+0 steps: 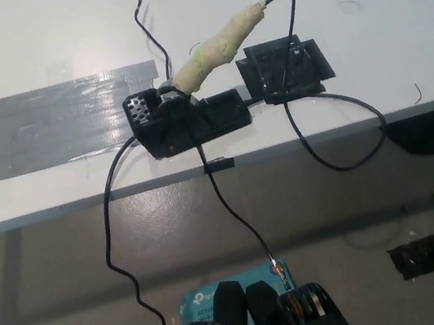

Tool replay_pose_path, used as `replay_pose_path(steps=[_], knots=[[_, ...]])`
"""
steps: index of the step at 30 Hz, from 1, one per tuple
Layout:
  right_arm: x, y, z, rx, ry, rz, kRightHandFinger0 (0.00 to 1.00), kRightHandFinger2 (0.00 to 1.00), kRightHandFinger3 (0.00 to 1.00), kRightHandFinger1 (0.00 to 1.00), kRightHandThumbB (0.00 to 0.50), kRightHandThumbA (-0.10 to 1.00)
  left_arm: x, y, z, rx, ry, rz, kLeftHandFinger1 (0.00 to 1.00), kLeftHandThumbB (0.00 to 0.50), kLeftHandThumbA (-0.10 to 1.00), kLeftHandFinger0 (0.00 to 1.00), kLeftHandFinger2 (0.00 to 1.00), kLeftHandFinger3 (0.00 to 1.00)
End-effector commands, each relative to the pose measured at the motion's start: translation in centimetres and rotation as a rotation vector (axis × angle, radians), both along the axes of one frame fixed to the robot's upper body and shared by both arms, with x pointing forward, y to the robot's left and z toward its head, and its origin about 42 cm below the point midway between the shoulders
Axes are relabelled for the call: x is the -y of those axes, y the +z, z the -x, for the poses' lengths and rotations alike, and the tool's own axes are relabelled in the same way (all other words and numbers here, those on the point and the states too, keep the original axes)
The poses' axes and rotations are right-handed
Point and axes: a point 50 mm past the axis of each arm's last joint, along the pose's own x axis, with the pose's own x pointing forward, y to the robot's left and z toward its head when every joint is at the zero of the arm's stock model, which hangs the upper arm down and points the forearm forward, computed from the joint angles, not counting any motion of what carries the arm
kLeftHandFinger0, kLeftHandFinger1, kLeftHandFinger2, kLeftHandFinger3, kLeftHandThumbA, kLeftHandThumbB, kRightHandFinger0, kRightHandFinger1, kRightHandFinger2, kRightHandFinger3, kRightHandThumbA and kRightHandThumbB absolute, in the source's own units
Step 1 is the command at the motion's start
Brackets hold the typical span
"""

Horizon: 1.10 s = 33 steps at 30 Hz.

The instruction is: The robot uses its right hand to grab the soldering gun kept on the middle of the table and pulls it out of its base and keep it on the right side of the base

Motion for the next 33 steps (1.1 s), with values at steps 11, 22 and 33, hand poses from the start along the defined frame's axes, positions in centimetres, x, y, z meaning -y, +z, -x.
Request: replay_pose_path(steps=[11, 22, 33], knots=[[-5.5, 18.6, -7.4, 0.469, 0.157, -0.045, 0.32, 0.56, 1.00, 0.36, 0.123, 0.07, -0.1, 0.5, 0.5, 0.006, 0.000, 0.022, 0.70, 0.404, 0.59, 0.62, 0.78, 0.89], [-15.4, 29.2, -11.7, 0.731, 0.365, 0.276, 1.00, 1.00, 1.00, 1.00, 0.247, 0.38, -0.3, 1.0, 0.3, 0.001, -0.006, 0.003, 0.71, 0.395, 0.60, 0.63, 0.76, 0.88], [-25.1, 33.4, -16.0, 0.781, 0.568, 0.486, 1.00, 1.00, 1.00, 1.00, 0.261, 0.44, -0.3, 1.5, -0.2, 0.014, -0.025, -0.001, 0.70, 0.387, 0.59, 0.63, 0.77, 0.88]])
